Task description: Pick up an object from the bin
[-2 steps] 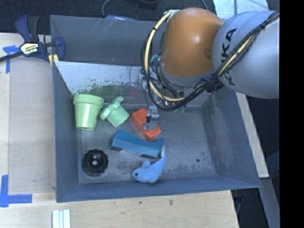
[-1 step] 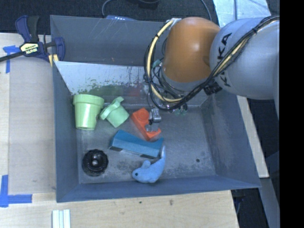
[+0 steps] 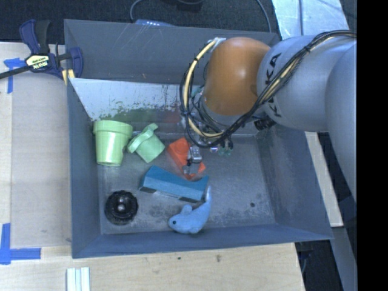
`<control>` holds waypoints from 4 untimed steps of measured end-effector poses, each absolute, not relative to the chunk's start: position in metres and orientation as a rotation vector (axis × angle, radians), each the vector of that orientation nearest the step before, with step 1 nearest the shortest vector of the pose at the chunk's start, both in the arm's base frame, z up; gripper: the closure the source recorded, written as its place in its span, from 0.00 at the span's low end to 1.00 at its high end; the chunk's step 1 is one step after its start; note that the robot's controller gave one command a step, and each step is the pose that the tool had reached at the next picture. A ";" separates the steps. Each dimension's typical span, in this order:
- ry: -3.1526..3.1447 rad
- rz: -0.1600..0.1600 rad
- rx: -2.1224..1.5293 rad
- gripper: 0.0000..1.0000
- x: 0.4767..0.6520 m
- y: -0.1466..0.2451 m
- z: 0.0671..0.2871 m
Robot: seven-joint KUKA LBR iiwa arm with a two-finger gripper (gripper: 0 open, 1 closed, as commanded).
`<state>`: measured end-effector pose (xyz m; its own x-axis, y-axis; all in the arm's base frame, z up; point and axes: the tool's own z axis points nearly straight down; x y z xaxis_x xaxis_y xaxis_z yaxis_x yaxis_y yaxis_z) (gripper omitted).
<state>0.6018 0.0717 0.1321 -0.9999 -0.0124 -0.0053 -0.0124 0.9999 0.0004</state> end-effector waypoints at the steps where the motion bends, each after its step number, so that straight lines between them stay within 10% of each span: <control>1: 3.133 0.001 -0.177 0.00 0.603 0.071 0.112; 2: 3.117 0.001 -0.289 0.00 0.611 0.069 0.107; 3: 3.127 0.004 -0.181 1.00 0.628 0.049 0.079; 4: 3.126 0.004 -0.180 1.00 0.628 0.049 0.080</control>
Offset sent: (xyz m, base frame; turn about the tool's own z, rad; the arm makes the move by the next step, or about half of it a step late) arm 0.0155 -0.0040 -0.0350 -0.0189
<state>0.6284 0.0490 0.0798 -0.9934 -0.1146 -0.0104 -0.1147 0.9934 0.0019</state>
